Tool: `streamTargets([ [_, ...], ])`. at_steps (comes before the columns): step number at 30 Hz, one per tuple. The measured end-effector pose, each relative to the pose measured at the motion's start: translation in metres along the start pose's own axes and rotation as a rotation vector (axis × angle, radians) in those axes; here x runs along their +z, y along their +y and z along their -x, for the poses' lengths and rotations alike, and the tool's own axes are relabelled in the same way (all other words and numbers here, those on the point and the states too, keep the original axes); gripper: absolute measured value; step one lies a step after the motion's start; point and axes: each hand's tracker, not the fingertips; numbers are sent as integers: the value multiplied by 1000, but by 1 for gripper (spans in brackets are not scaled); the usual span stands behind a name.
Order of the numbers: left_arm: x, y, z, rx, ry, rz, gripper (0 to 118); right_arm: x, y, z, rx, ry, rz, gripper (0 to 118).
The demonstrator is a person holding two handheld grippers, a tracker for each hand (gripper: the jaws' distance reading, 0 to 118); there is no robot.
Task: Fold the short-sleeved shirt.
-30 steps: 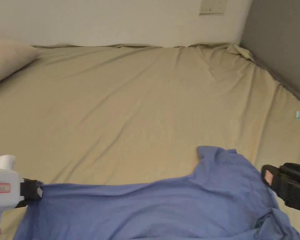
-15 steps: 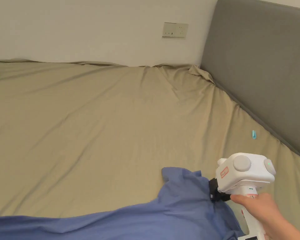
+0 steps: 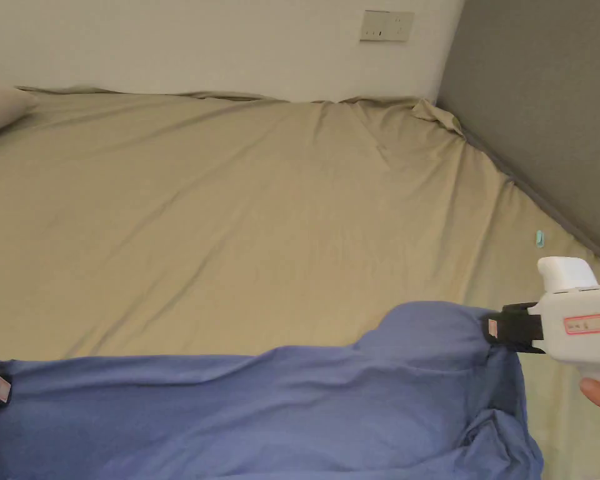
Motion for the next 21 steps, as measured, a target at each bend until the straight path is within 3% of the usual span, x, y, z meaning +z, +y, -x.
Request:
streamTargets([
  [5,35,-62,4,-29,67,93,1,79,-82,-2,-46,12,-18,2],
  [8,28,-102,11,-47,135,206,1,93,-138,-9,-99,-15,60,2],
  [11,3,-130,24,-31,154,307,1,76,-176,-21,-147,-30,160,2],
  [15,-24,-144,35,-27,173,383,1,42,-195,-28,-150,-70,218,2],
  [21,-39,-136,33,-52,205,396,3,15,-191,-27,-97,-105,250,2],
])
